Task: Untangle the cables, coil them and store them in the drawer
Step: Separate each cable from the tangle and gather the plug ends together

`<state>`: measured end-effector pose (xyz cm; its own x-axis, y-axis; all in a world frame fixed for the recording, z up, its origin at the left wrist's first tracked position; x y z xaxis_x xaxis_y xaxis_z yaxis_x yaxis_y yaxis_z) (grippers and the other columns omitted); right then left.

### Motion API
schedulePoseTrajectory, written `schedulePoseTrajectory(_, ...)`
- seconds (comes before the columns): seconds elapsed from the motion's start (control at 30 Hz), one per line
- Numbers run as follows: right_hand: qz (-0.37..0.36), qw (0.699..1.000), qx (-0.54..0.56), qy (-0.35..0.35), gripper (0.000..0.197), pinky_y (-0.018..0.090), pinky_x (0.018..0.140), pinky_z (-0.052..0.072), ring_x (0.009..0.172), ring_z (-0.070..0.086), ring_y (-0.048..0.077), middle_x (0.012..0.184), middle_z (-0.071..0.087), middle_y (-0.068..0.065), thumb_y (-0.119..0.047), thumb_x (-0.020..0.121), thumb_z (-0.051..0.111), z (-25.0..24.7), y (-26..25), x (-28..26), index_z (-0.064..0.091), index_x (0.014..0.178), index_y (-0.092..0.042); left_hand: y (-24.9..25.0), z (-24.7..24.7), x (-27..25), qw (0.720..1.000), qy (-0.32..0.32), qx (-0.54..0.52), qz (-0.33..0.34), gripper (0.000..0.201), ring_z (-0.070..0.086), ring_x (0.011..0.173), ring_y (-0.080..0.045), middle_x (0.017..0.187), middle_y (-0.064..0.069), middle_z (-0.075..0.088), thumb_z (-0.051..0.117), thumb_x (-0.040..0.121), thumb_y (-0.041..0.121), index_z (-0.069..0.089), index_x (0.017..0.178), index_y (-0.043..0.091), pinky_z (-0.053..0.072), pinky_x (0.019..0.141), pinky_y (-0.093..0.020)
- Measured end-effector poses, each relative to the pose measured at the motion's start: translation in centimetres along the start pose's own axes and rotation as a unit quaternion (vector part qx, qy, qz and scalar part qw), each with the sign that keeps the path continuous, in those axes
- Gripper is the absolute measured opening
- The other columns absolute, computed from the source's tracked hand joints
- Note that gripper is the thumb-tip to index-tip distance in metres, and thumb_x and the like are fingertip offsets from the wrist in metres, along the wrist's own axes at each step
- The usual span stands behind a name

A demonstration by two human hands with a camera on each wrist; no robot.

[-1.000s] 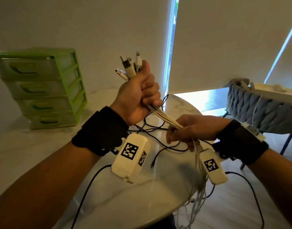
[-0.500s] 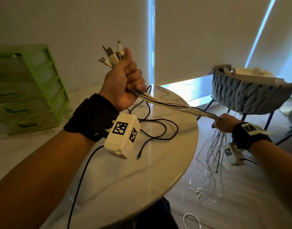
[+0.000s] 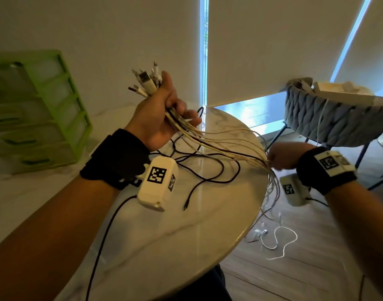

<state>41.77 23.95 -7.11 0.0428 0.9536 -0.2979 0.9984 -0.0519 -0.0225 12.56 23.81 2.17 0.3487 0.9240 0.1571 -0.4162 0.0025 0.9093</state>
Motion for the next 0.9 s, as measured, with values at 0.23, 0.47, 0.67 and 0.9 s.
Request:
schedulePoseTrajectory(0.23,-0.225,0.929,0.279,0.086,0.029,0.027,0.083,0.05,0.092,0.065,0.008,0.101,0.07,-0.008,-0.033,0.086,0.067,-8.6,-10.6,-7.0,0.063,0.114,-0.033,-2.0,0.3,-0.3,0.999,-0.016,-0.032,0.019,0.054,0.02,0.041,-0.01,0.043,0.005,0.021,0.037,0.098,0.049,0.031,0.054,0.019,0.041,0.052,-0.026)
schedulePoseTrajectory(0.47,-0.232,0.921,0.313,0.027,0.021,0.021,0.062,0.056,0.056,0.061,0.004,0.071,0.062,-0.005,-0.028,0.093,0.061,-4.0,-14.4,-7.5,0.055,0.111,-0.021,-2.1,1.9,-1.4,0.995,-0.008,-0.062,0.078,0.053,0.019,0.043,-0.009,0.046,0.005,0.02,0.037,0.099,0.046,0.032,0.054,0.02,0.036,0.048,-0.024)
schedulePoseTrajectory(0.67,-0.102,0.932,0.349,0.016,0.009,0.04,0.073,0.054,0.061,0.054,0.016,0.062,0.057,-0.001,-0.018,0.09,0.059,0.6,-4.6,-6.6,0.066,0.09,-0.012,-2.9,6.8,-3.6,0.991,-0.091,-0.089,0.034,0.053,0.013,0.042,-0.011,0.049,0.003,0.009,0.032,0.101,0.045,0.02,0.057,0.019,0.033,0.045,-0.023)
schedulePoseTrajectory(0.9,0.069,0.962,0.264,-0.008,0.023,0.031,0.083,0.039,0.093,0.055,0.022,0.093,0.061,0.004,-0.025,0.098,0.047,5.6,4.2,-4.4,0.065,0.099,-0.011,-5.6,10.7,-4.0,0.982,-0.165,-0.08,-0.044,0.059,0.014,0.039,-0.01,0.046,0.004,0.011,0.032,0.1,0.047,0.033,0.048,0.02,0.032,0.045,-0.022)
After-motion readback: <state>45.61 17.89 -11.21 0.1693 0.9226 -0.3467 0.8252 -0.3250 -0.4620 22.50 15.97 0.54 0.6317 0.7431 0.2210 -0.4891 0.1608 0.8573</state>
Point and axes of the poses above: each hand's wrist, its own x-axis towards the middle knuckle, its own z-axis out of the palm, y = z × x, the point moved 2 cm from there along x, towards the middle knuckle
